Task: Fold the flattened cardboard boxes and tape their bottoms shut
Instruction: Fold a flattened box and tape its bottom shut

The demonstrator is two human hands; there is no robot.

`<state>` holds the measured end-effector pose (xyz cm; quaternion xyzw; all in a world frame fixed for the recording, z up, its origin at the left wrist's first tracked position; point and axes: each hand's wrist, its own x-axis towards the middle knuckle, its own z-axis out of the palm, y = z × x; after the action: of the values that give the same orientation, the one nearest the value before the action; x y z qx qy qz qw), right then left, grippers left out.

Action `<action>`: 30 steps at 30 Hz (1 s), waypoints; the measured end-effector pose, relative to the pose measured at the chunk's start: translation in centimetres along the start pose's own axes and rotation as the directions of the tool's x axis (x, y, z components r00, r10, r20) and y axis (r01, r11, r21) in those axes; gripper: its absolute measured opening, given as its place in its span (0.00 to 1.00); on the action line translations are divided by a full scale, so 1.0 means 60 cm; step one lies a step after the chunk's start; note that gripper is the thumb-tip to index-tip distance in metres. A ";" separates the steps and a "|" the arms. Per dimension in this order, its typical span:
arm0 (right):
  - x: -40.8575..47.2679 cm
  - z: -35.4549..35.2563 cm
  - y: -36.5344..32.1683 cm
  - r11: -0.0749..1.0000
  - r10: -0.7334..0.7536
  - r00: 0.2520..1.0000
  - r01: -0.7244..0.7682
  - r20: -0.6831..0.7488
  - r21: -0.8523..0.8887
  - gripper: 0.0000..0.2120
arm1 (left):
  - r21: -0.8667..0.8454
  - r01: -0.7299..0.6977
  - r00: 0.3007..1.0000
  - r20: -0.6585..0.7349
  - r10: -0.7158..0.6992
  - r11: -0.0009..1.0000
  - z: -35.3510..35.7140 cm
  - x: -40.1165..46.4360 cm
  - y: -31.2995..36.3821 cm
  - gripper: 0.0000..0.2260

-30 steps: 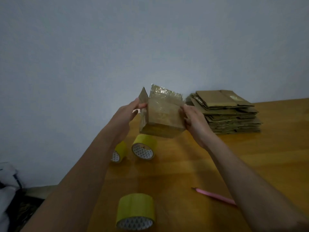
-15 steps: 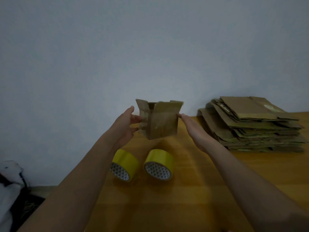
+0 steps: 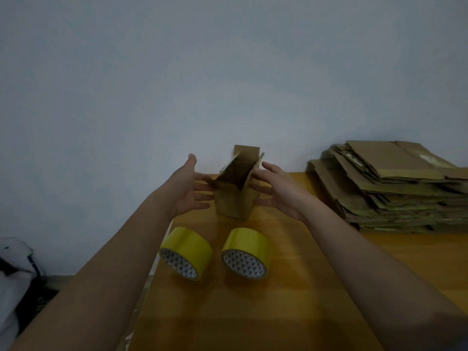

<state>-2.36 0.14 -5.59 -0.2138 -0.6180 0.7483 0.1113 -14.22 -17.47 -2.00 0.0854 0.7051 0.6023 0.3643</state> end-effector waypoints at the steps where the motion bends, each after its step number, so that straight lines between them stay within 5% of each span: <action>1: 0.006 0.007 0.000 1.000 0.001 1.000 -0.001 0.014 -0.004 0.25 | -0.020 -0.001 1.000 -0.005 0.001 1.000 0.000 0.004 0.000 0.34; 5: 0.033 0.029 0.006 0.998 0.000 0.999 0.002 0.034 -0.070 0.24 | -0.056 -0.017 0.999 -0.042 0.014 0.998 -0.005 0.016 0.002 0.37; 9: 0.049 0.040 0.006 0.996 0.005 0.996 0.003 0.094 -0.086 0.13 | -0.068 -0.031 0.997 -0.074 0.026 0.997 -0.011 0.021 0.000 0.36; 14: 0.062 0.044 0.011 0.995 0.020 0.997 -0.012 0.078 -0.103 0.26 | -0.077 -0.050 0.996 -0.081 0.044 0.996 -0.004 0.017 0.001 0.34; 16: 0.052 0.029 0.007 0.968 -0.051 0.999 0.049 -0.004 -0.248 0.25 | 0.045 -0.070 0.983 -0.168 0.077 0.997 0.010 0.012 0.000 0.32; 20: -0.001 -0.061 -0.025 0.713 -0.445 0.864 0.184 -0.234 -0.677 0.19 | 0.427 -0.240 0.832 -0.373 0.411 0.872 0.074 -0.006 0.014 0.24; 25: -0.075 -0.218 -0.048 0.485 -0.685 0.622 0.002 -0.379 -0.874 0.14 | 0.518 -0.504 0.729 -0.174 0.662 0.691 0.193 -0.039 0.036 0.17; 28: -0.115 -0.306 -0.046 0.283 -0.639 0.674 -0.242 -0.371 -0.928 0.22 | 0.560 -0.532 0.775 0.021 0.631 0.635 0.271 -0.064 0.035 0.19; 30: -0.136 -0.351 -0.038 0.256 -0.509 0.753 -0.330 -0.417 -0.909 0.28 | 0.610 -0.533 0.797 0.130 0.589 0.586 0.313 -0.072 0.029 0.20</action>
<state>14.24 15.58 -4.94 -0.4399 -0.8697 0.0776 0.2100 -0.07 -4.66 1.22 0.3919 0.8134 0.4232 0.0759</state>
